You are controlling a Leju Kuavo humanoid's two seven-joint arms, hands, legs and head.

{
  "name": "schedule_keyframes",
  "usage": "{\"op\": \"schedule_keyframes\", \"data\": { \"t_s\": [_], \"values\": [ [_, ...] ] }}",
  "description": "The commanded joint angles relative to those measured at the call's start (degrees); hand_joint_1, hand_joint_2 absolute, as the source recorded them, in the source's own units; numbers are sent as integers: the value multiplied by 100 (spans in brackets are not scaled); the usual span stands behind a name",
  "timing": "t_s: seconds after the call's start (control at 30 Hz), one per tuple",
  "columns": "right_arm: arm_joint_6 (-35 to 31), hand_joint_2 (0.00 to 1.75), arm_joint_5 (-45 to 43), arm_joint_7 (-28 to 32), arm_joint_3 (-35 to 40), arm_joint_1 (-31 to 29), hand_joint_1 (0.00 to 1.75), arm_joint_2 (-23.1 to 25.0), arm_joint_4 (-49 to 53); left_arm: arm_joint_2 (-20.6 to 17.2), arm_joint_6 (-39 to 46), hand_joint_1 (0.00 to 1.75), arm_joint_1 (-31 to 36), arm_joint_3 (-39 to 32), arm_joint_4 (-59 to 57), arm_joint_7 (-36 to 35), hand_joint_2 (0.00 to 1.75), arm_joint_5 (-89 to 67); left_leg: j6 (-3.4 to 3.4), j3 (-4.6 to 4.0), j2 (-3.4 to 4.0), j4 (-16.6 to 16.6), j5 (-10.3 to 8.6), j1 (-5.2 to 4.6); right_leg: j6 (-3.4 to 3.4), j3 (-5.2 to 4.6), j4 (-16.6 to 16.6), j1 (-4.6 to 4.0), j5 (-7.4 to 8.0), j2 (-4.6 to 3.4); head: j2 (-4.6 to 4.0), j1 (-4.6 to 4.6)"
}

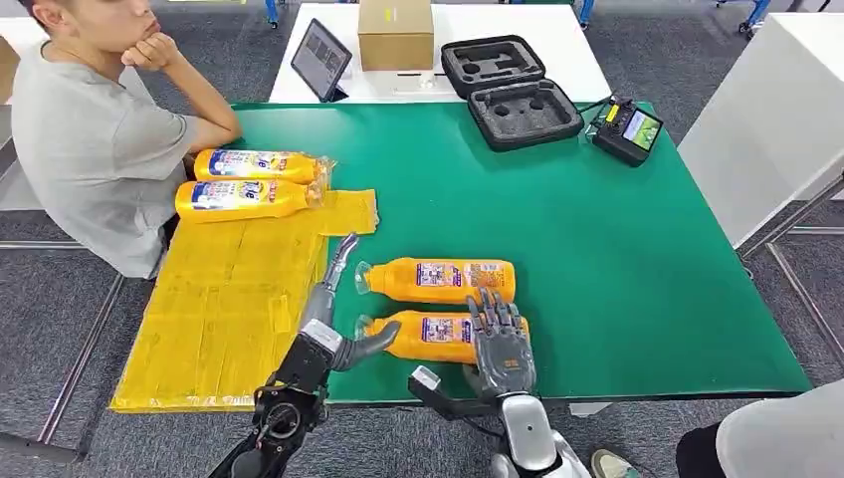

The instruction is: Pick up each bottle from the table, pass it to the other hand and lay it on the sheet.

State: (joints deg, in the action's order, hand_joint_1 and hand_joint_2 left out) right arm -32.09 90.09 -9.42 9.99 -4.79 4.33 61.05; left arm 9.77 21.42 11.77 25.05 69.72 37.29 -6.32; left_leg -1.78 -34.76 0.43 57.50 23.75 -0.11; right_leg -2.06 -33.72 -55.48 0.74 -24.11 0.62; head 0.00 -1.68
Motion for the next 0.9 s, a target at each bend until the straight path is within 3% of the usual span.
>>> {"op": "schedule_keyframes", "data": {
  "t_s": [0.03, 0.23, 0.27, 0.33, 0.9],
  "values": [
    [82, 175, -17, 54, -470, -90, 0, 16, -692, 21, -12, 0, 329, 140, -542, -1, 175, 20, 7, 17, -17, -6, 1, 6, 6, 25, 9, -5, -3, 10, 0, 2],
    [362, 175, -249, 336, -646, -239, 0, 59, -1105, 22, -21, 0, 372, 161, -589, 5, 175, 60, 5, 24, -14, -6, 0, 3, 5, 30, 7, -2, -2, 9, 0, 0],
    [397, 175, -261, 365, -653, -254, 136, 57, -1137, 26, -29, 0, 390, 166, -606, 3, 175, 63, 9, 30, -18, -8, 0, 6, 7, 37, 11, -5, -3, 10, 0, 2],
    [462, 175, -339, 443, -696, -260, 169, 66, -1196, 38, -46, 0, 435, 179, -673, -4, 175, 73, 10, 33, -17, -8, 0, 7, 8, 39, 11, -6, -2, 9, 0, 0],
    [691, 175, -477, 703, -709, -168, 175, 108, -1030, 55, -55, 0, 539, 266, -777, -3, 175, 92, 6, 54, -20, -5, 0, 6, 6, 59, 10, -6, -4, 14, 0, 0]
  ]
}}
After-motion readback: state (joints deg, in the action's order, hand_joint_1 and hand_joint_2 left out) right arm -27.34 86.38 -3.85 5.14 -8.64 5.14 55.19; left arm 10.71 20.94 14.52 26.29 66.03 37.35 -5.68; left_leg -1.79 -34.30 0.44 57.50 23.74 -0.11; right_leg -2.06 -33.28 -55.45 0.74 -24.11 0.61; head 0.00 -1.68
